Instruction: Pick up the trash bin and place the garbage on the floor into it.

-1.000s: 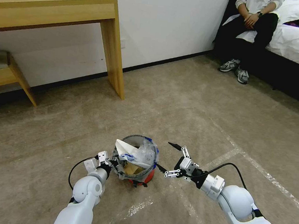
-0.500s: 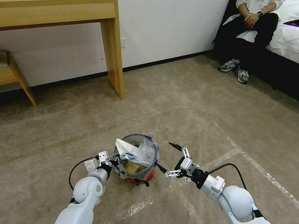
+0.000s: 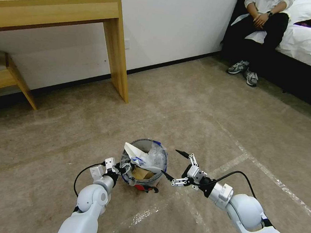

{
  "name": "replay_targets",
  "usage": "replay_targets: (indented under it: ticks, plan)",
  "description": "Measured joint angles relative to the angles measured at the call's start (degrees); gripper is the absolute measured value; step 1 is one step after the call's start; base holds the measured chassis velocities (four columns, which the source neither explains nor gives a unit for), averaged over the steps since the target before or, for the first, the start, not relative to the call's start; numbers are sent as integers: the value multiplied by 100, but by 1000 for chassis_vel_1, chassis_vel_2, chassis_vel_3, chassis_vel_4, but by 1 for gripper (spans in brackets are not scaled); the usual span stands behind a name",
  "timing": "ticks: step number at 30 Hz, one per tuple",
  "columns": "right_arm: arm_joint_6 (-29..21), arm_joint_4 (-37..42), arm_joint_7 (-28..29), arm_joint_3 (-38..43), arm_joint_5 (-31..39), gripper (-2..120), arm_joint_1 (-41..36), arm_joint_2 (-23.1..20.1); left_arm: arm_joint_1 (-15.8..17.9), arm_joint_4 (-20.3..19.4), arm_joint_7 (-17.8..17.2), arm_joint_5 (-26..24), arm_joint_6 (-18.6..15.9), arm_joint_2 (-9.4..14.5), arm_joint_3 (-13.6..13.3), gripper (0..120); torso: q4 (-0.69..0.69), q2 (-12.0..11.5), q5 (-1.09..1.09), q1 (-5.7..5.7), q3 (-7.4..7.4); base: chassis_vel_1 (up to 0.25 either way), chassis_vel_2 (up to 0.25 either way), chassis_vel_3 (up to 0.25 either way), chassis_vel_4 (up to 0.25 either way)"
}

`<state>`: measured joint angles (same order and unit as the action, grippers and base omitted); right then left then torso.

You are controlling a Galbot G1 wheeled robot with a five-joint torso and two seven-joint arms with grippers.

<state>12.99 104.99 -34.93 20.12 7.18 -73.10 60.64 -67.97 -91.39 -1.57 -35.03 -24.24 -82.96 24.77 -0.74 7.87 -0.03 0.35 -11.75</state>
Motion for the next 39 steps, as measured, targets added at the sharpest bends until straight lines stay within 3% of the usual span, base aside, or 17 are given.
replay_targets:
  ticks: [7, 29, 39]
  plan:
    - [18, -59, -8, 1, -21, 100, -7, 18, 3, -62, 85, -1, 75, 11, 0, 100, 2, 1, 2, 0, 1, 0, 0, 0, 0]
    - [39, -124, -8, -59, -51, 100, -11, 58, -83, -227, 321, 22, 303, 62, 11, 100, 1, 3, 3, -2, 2, 0, 0, 0, 0]
    - [25, -122, 123, -25, -38, 100, -29, 192, -281, -476, 399, 177, 386, 95, 119, 100, 2, 3, 3, -2, 2, 0, 0, 0, 0]
